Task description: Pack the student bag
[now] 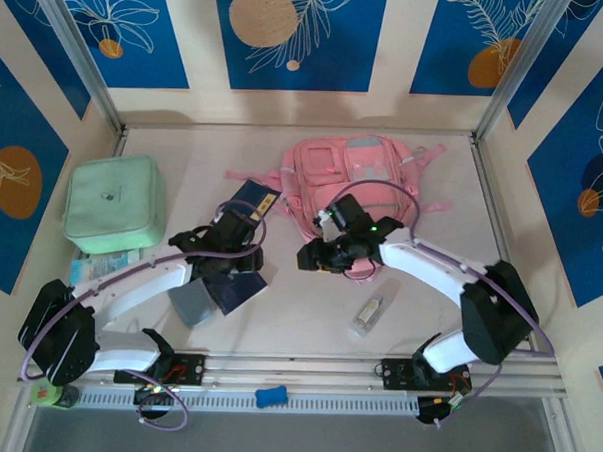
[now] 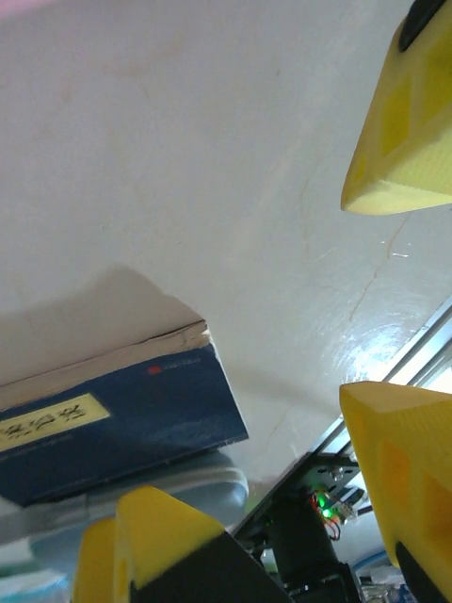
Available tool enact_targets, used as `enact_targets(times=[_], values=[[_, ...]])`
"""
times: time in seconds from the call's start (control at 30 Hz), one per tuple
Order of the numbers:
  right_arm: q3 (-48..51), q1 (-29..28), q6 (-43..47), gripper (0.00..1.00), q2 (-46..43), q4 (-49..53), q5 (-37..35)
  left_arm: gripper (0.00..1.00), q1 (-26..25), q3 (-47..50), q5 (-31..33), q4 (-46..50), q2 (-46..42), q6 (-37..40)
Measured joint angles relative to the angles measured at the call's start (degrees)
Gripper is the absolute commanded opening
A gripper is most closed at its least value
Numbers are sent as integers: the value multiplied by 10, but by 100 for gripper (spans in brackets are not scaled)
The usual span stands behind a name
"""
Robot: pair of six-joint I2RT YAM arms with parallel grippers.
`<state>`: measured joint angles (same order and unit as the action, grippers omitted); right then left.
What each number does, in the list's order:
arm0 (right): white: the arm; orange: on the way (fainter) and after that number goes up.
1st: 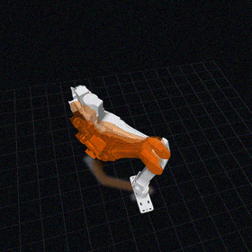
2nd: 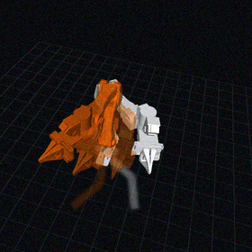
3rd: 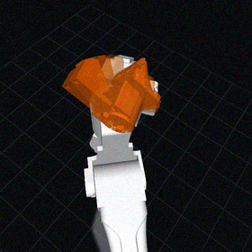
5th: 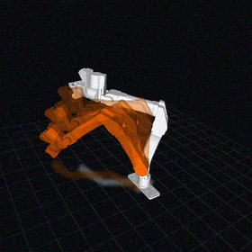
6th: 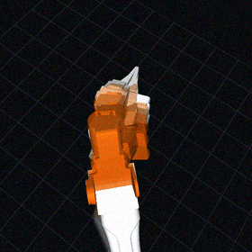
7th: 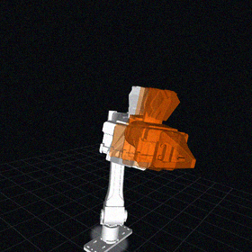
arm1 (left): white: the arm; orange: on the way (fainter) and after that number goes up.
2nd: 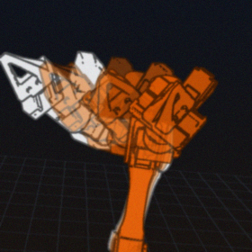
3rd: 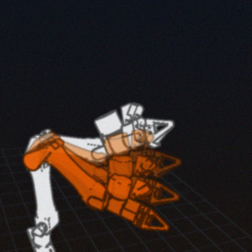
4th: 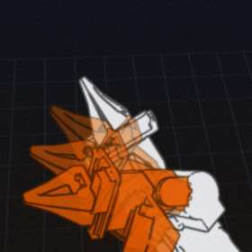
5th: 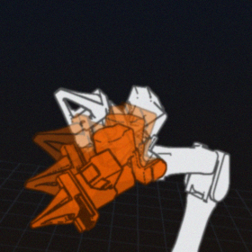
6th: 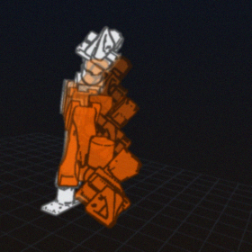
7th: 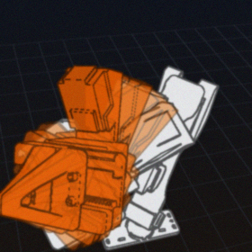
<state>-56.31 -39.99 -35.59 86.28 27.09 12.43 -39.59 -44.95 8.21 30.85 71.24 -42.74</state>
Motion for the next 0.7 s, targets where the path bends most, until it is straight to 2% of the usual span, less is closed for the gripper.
enact_targets(times=[0.37,0.7], values=[[-82,-58,-9,45,128,-32,-19,66,14,116,9,4,-33,-80],[-108,-73,-15,44,189,-40,-18,77,57,153,12,-14,-34,-109]])
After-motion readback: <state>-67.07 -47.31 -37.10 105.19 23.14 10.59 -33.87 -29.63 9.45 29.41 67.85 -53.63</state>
